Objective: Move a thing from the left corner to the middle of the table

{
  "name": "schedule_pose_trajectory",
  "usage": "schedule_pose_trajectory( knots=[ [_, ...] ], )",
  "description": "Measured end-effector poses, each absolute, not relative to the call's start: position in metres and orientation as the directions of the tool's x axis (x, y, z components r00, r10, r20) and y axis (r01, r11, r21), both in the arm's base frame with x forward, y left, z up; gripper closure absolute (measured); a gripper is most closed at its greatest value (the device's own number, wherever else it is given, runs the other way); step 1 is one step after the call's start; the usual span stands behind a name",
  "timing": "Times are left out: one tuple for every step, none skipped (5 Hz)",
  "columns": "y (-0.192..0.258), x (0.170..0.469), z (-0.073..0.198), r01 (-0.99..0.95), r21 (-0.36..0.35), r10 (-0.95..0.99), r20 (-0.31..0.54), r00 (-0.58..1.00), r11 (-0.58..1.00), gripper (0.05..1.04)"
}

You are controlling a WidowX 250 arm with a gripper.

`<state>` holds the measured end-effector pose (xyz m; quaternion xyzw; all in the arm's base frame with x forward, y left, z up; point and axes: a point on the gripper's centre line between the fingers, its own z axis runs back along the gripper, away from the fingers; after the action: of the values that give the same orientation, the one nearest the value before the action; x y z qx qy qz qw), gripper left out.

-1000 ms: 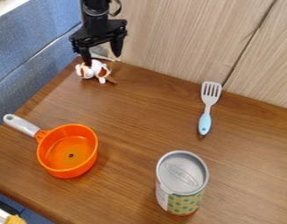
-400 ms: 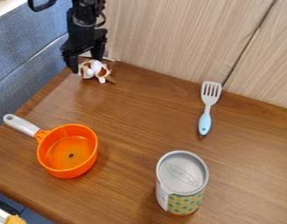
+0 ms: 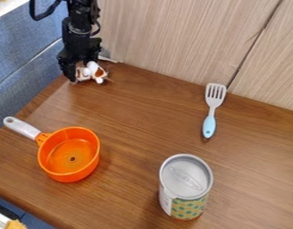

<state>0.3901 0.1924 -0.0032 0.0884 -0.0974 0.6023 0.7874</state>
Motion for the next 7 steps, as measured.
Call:
schedule_pose_trajectory(
  knots=[
    [0.193, 0.391, -0.004, -0.963, 0.016, 0.926, 0.27, 0.263, 0.269, 0.476],
    [0.193, 0.392, -0.004, -0.961, 0.015, 0.922, 0.277, 0.27, 0.277, 0.514],
    [0.191, 0.393, -0.003, -0.953, 0.005, 0.918, 0.265, 0.294, 0.304, 0.514],
    [0.191, 0.399, 0.007, -0.944, -0.027, 0.91, 0.275, 0.309, 0.329, 0.514],
    [0.186, 0.403, 0.051, -0.925, -0.13, 0.895, 0.329, 0.3, 0.358, 0.514],
    [0.16, 0.393, 0.069, -0.88, -0.164, 0.859, 0.357, 0.368, 0.445, 0.515],
    [0.123, 0.371, 0.074, -0.81, -0.178, 0.803, 0.361, 0.474, 0.559, 0.515]
  ],
)
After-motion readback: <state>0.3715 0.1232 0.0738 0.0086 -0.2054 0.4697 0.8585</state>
